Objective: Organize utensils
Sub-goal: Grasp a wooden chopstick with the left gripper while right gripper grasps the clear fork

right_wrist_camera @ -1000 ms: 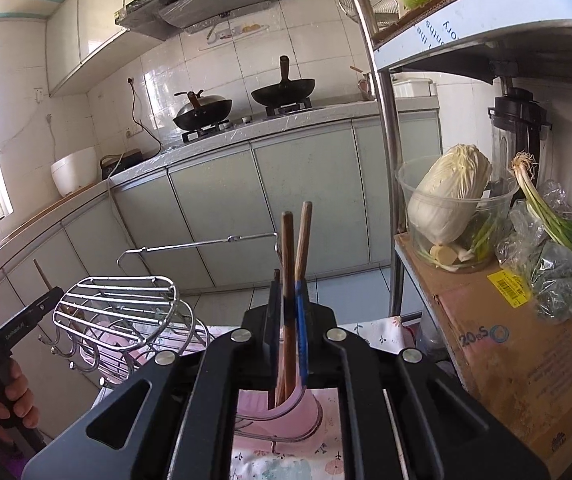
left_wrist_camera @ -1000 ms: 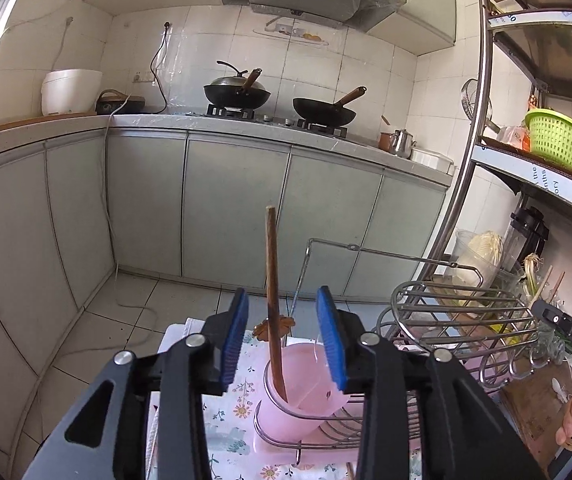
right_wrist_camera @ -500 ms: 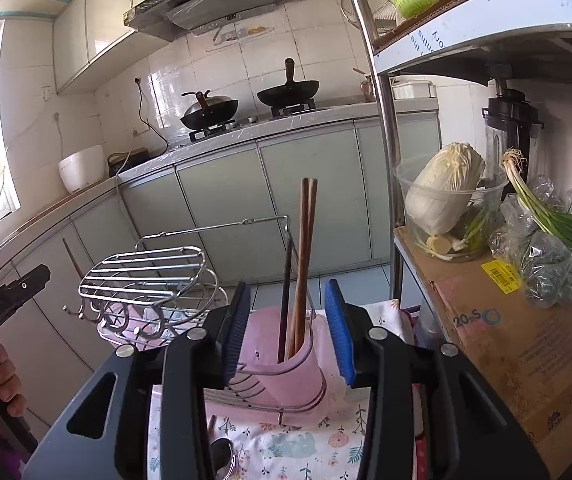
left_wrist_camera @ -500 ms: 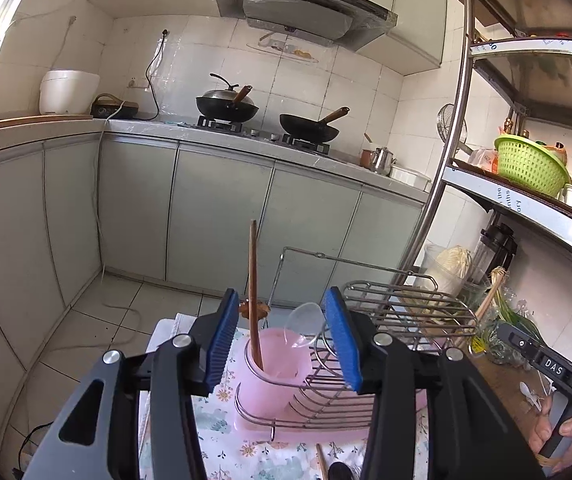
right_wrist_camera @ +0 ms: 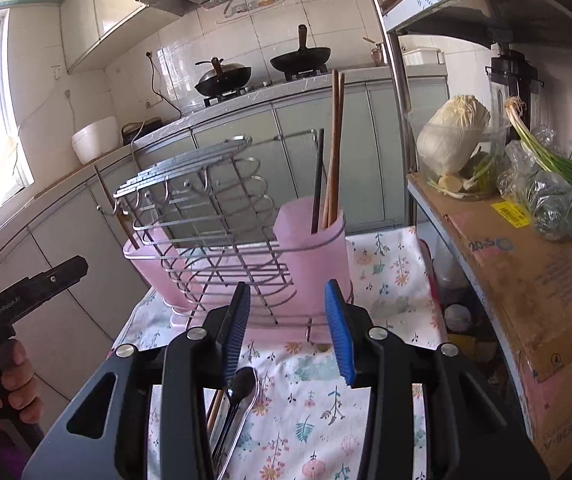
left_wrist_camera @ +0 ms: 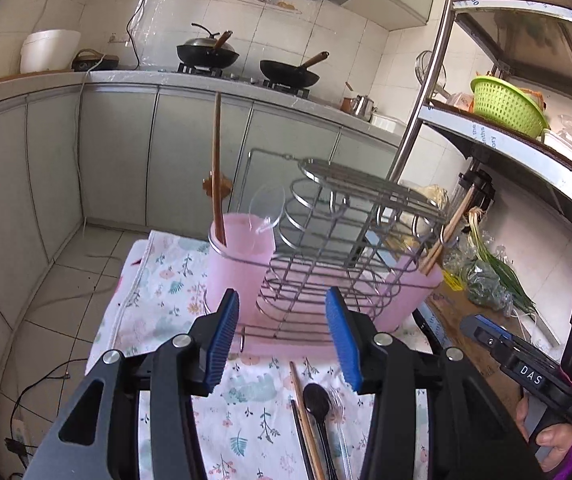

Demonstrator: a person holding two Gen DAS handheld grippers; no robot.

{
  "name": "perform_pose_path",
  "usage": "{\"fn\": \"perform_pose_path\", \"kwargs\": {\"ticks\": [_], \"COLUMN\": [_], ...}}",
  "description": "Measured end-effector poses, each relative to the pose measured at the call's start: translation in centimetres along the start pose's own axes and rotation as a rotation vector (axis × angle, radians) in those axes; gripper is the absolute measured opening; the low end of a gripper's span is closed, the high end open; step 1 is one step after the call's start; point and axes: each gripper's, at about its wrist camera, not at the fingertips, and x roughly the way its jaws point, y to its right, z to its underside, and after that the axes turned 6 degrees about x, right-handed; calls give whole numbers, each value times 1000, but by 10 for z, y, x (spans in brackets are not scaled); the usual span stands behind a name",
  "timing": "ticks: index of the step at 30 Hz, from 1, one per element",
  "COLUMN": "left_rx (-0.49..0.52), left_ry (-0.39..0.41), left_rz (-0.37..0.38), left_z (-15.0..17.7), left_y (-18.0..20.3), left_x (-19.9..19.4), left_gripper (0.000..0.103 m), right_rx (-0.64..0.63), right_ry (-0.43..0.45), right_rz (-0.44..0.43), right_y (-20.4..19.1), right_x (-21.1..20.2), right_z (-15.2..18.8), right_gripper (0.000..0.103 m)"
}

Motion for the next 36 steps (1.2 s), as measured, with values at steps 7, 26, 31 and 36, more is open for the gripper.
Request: {"fn": "perform_pose_path", "kwargs": {"ticks": [7, 26, 31, 36], "left_rx": [-40, -24, -37, -50], "left_ry": [-175, -545, -616, -628], "left_rz": [35, 62, 46, 21], "left_z": [38, 72, 75, 78], "left_y": [0, 21, 27, 26], "left_x": [34, 151, 182, 198], "left_gripper": [44, 27, 19, 7], "right_rx": [19, 49, 46, 84], "right_ry": [-108, -329, -359, -420], "right_rz": [9, -17, -30, -72], "right_y": [5, 16, 16, 18], "right_x": [14, 51, 57, 67], "right_z": [32, 78, 82, 86], "right_gripper": [39, 39, 38, 30]}}
